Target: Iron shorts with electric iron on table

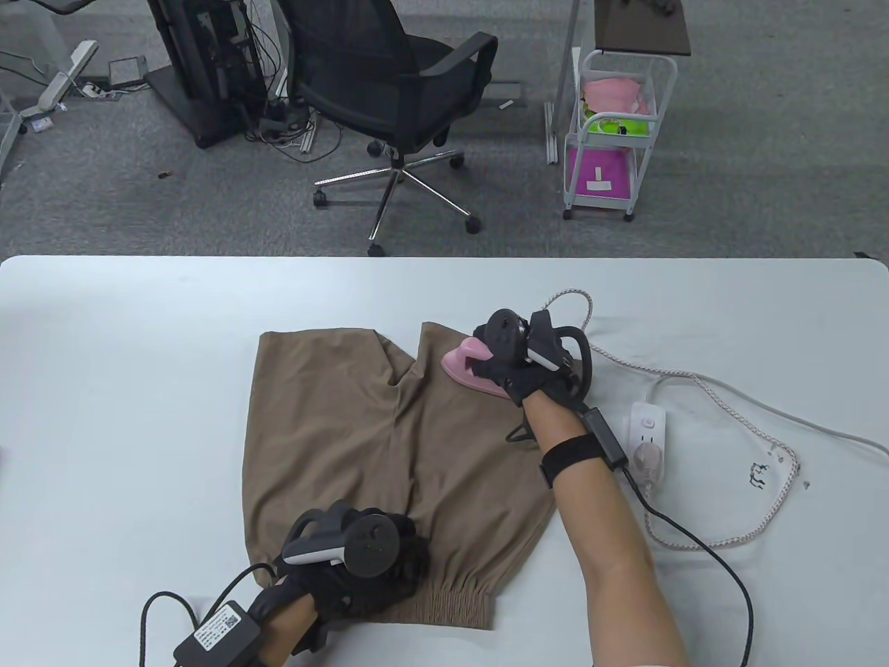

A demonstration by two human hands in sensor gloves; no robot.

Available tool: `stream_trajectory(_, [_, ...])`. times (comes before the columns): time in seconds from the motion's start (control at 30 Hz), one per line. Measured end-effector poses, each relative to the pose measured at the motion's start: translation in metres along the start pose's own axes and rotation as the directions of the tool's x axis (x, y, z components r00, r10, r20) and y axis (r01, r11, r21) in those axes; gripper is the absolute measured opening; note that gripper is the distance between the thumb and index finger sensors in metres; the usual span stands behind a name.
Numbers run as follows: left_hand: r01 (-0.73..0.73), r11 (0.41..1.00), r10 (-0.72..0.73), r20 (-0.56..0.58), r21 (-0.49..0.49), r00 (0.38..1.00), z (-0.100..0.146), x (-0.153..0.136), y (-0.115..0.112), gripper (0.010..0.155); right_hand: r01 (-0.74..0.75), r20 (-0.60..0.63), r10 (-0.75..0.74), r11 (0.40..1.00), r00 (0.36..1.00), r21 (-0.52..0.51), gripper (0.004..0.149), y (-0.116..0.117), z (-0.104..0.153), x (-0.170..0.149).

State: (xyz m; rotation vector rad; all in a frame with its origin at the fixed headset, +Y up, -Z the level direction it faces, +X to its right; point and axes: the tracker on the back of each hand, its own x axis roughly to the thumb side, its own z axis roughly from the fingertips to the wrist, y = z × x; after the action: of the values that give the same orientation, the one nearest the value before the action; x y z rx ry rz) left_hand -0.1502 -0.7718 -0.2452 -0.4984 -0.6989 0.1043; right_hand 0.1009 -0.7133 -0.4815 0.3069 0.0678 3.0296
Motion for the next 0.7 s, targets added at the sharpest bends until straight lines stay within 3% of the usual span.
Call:
stream_trajectory(0.37, [0.001,1.000,-0.001,-0.002,0.000,1.000,-0.001,0.000,0.000,0.064,-0.011,-0.095,0.012,1.000,0.995,0.010,0.055,-0.006,0.031,-0.053])
stream_trajectory(0.7, [0.002,1.000,-0.002,-0.003,0.000,1.000,-0.001,0.000,0.000,0.064,0.068,-0.059,-0.069,0.998,0.996,-0.008,0.056,-0.002,0.020,-0.029])
